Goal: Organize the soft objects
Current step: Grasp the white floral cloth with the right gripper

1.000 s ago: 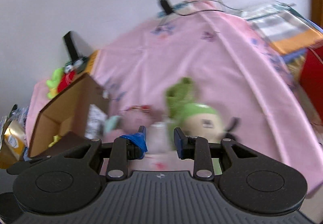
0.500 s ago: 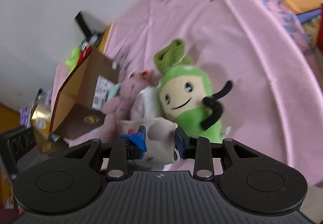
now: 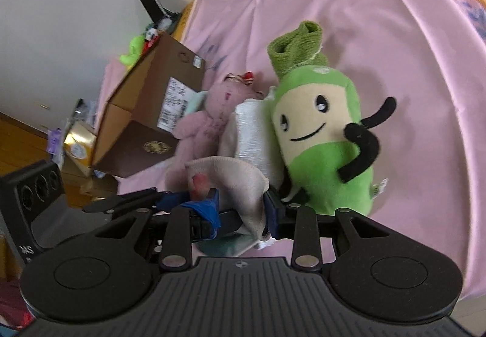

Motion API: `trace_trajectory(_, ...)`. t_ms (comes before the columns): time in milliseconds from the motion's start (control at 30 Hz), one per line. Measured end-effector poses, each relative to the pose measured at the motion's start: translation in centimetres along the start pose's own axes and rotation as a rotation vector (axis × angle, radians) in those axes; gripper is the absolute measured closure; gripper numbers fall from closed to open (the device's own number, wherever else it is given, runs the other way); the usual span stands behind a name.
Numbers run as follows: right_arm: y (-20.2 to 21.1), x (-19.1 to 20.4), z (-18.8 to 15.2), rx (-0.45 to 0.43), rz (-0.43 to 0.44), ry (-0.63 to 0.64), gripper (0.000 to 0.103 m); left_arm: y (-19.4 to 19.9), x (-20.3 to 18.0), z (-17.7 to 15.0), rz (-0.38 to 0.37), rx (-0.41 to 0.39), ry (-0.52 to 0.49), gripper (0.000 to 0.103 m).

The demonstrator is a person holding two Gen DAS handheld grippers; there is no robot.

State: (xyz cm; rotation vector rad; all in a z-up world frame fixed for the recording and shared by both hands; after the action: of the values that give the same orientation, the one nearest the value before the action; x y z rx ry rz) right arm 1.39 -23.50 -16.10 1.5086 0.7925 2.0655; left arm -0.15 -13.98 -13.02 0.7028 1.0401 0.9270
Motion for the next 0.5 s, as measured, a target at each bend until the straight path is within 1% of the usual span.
trace_trajectory(33,0.1,0.1,-0.1,0.003,0.015,-0.004,0.087,0.2,-0.1,0.0,-0.005,-0.005,-0.003,0.075)
trace_trajectory(67,0.1,0.3,-0.2,0.007,0.029,-0.006,0.087,0.3,-0.3,0.0,-0.010,-0.008,-0.004,0.079)
trace_trajectory(100,0.0,0.4,-0.2,0.011,0.041,-0.012,0.087,0.4,-0.4,-0.1,-0.014,-0.013,-0.003,0.081)
trace_trajectory(167,-0.2,0.6,-0.3,0.023,0.080,-0.038,0.087,0.8,-0.8,-0.1,-0.033,-0.023,-0.006,0.089)
trace_trajectory(233,-0.3,0.7,-0.3,0.037,0.117,-0.069,0.086,1.5,-1.4,0.0,-0.040,-0.041,-0.025,0.089)
trace_trajectory(333,0.1,1.5,-0.2,0.037,0.165,-0.072,0.086,2.9,-2.4,0.4,-0.028,-0.078,-0.064,0.089)
trace_trajectory(500,1.6,3.9,0.4,0.024,0.250,-0.017,0.086,6.4,-3.2,1.3,-0.023,-0.146,-0.096,0.089)
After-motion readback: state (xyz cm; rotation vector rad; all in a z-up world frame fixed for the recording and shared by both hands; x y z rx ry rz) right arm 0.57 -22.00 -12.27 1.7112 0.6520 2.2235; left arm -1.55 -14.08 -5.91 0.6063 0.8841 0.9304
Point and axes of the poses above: each gripper's, at about its wrist camera, not at the fingertips, and y roughly against the way its jaws point, x to its left, z to its top, the point moved 10 cm from there along -y, roughly the way its jaws point, and after that the axes turned 9 degrees about x, right-handed, at the moved point
